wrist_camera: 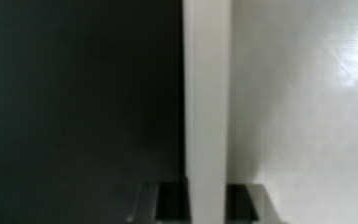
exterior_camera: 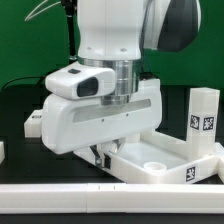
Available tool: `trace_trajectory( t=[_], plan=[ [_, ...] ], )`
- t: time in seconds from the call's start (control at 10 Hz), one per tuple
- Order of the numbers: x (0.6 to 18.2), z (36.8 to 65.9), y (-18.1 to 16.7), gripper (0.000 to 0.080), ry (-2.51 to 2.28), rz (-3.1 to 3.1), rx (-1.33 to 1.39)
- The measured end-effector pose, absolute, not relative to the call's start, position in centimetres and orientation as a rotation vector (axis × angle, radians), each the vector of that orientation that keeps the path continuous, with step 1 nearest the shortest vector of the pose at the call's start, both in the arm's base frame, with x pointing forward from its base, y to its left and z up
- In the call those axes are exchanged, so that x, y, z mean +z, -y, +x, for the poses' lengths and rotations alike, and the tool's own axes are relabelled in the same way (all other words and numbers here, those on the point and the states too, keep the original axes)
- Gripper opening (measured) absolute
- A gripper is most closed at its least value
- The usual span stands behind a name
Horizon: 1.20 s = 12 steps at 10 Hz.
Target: Assemble desk
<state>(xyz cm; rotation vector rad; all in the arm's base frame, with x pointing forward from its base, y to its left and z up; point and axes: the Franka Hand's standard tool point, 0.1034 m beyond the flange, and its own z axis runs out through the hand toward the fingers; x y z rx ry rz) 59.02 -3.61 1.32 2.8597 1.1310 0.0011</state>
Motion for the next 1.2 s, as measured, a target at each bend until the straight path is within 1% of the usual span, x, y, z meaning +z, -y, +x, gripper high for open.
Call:
trace_trajectory(
  t=[0.1, 0.2, 0.6, 0.7, 0.8, 1.1, 1.2],
  plan=[
    [1.3, 59.6, 3.4, 0.0051, -1.210, 2.790, 0.022],
    [1.2, 59.3, 3.5, 0.0052, -1.222, 2.769, 0.056],
    [1.3, 59.3, 4.1, 0.0054, -1.519, 2.606, 0.023],
    [1.5, 59.6, 3.9, 0.0054, -1.619, 2.533, 0.018],
    [2.2, 61.1, 2.9, 0.0054, -1.758, 2.417, 0.041],
    [4.1, 64.4, -0.3, 0.0053, -1.988, 2.175, 0.097],
    [3.8, 64.4, -1.2, 0.0052, -2.005, 2.169, 0.112]
  ],
)
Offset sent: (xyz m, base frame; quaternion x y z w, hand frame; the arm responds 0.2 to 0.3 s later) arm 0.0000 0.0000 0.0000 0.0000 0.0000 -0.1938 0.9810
